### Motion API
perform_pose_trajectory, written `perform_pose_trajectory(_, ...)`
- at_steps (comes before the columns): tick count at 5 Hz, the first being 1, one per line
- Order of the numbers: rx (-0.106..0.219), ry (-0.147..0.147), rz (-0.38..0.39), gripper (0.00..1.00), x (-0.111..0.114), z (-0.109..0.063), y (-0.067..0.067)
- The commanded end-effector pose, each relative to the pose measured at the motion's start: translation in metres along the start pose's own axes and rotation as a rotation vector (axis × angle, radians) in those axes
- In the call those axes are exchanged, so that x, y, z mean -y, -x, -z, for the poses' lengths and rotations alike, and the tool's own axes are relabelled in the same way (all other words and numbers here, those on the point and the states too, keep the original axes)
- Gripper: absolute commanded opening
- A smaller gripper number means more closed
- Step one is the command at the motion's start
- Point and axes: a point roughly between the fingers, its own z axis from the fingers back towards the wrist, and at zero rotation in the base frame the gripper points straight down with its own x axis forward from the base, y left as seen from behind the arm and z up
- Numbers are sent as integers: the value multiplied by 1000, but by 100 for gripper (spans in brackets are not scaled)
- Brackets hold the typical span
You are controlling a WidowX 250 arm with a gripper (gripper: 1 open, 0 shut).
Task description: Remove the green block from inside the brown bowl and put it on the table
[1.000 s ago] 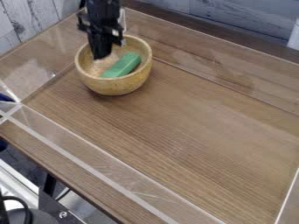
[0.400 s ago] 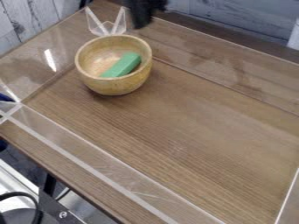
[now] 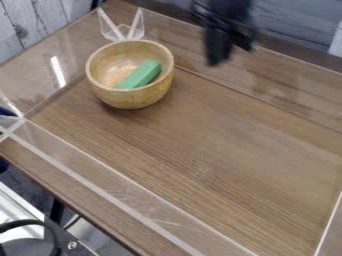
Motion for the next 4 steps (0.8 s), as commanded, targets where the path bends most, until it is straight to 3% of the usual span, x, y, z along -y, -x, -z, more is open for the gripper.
perform_pose_trajectory(1,65,-13,-56,0,-22,-3,20)
perform_pose_trajectory(2,59,5,-43,0,-16,22,41)
perform_pose_trajectory(3,49,25,-39,0,-16,35,44)
perform_pose_trajectory(4,36,45,-32,0,-14,41,40)
